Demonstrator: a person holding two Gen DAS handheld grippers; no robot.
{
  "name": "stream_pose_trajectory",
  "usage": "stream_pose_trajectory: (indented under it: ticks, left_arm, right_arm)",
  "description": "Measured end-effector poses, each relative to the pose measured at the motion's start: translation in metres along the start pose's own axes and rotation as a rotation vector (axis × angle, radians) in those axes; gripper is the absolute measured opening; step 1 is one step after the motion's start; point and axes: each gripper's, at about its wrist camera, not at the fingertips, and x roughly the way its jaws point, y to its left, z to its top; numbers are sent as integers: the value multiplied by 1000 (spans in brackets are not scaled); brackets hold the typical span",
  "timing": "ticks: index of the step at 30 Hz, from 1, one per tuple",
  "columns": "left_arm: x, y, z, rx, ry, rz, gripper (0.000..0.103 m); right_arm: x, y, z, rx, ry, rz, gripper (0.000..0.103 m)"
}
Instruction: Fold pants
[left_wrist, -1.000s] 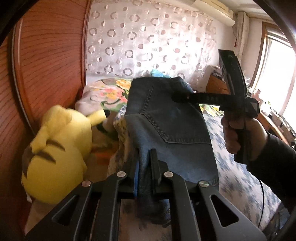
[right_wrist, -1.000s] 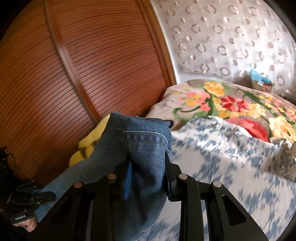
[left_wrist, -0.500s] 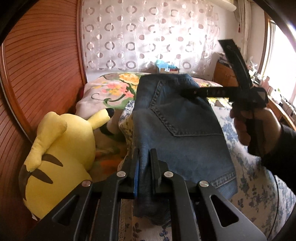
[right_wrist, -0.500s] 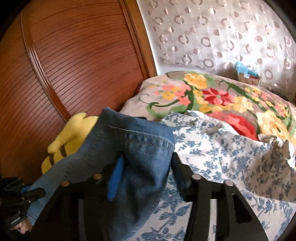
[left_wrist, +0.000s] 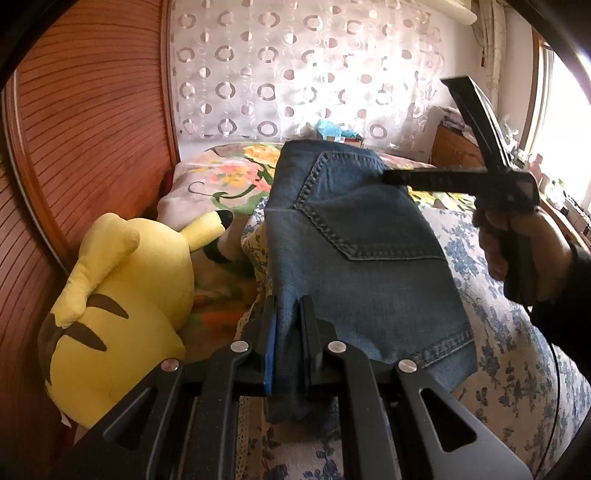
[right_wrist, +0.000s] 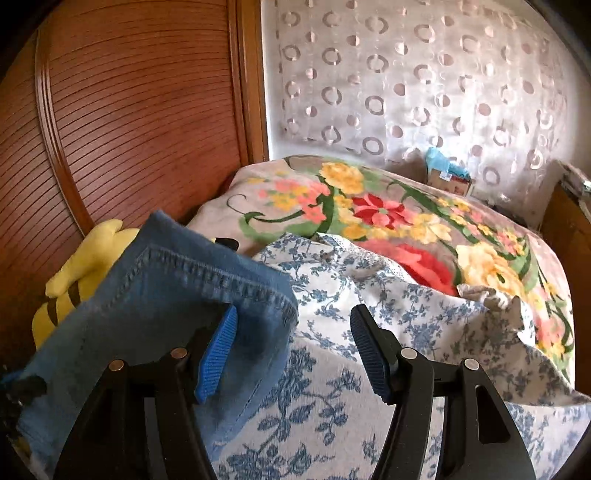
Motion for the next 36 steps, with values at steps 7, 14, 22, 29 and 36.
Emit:
stream_pose_trajectory:
  ticks: [7, 14, 22, 29, 36]
  left_arm:
    - [-39, -10, 0, 3, -56, 26, 11]
    - [-86, -40, 6, 35, -119, 15, 11]
    - [-121, -90, 3, 90, -167, -34, 11]
    - [-141, -127, -5, 123, -182, -78, 20]
    - [-162, -159, -13, 138, -204, -132, 50]
  right_arm:
    - [-56, -10, -1, 52, -46, 51, 66]
    - [-136, -11, -33, 38, -113, 92, 66]
    - [-213, -27, -82, 51, -161, 65, 66]
    - [-271, -35, -119, 71, -215, -12, 66]
    - [-313, -31, -151, 89, -240, -60, 66]
